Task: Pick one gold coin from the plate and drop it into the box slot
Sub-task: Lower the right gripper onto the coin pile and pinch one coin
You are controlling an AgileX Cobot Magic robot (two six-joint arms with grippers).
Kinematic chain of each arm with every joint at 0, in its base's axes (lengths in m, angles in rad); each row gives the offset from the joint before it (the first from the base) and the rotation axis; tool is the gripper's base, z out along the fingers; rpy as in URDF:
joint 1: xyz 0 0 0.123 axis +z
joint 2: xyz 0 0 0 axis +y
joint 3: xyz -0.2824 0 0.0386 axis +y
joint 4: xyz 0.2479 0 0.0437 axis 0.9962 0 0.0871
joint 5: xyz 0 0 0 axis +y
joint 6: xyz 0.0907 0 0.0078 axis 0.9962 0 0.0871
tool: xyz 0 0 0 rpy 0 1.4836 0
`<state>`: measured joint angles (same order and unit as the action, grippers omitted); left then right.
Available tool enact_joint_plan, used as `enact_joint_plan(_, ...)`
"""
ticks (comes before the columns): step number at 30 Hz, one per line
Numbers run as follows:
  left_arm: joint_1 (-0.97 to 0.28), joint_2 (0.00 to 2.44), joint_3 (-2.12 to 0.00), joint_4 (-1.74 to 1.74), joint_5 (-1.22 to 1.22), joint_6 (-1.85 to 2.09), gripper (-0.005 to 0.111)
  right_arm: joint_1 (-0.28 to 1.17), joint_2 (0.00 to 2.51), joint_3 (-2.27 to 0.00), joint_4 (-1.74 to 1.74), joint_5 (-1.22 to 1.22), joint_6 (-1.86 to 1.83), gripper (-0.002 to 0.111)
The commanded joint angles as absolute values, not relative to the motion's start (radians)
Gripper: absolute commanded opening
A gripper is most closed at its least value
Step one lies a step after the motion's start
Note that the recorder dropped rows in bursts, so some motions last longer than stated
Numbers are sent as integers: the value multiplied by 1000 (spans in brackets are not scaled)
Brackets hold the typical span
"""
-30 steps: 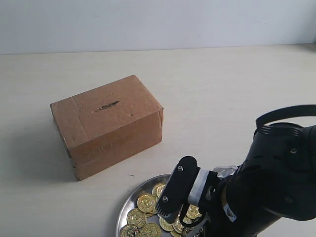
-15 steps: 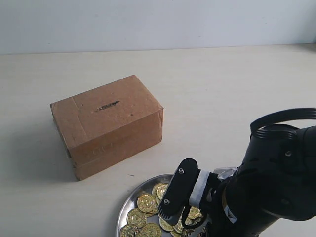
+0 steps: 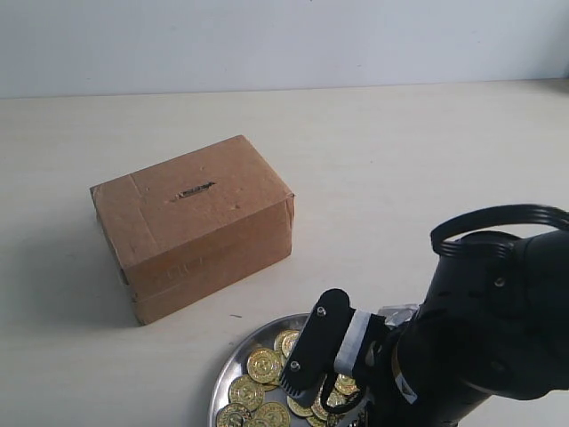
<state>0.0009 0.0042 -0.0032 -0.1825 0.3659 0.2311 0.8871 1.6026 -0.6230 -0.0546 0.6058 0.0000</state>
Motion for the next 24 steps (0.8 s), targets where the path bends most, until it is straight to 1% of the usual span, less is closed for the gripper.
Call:
enact_joint_plan(1,1,0,0,-195,356,233,0,883,1605,-615,-63,597,0,54)
enact_joint_plan(24,1,0,0,-195,356,233,0,883,1641,-615,-63,569,0,54)
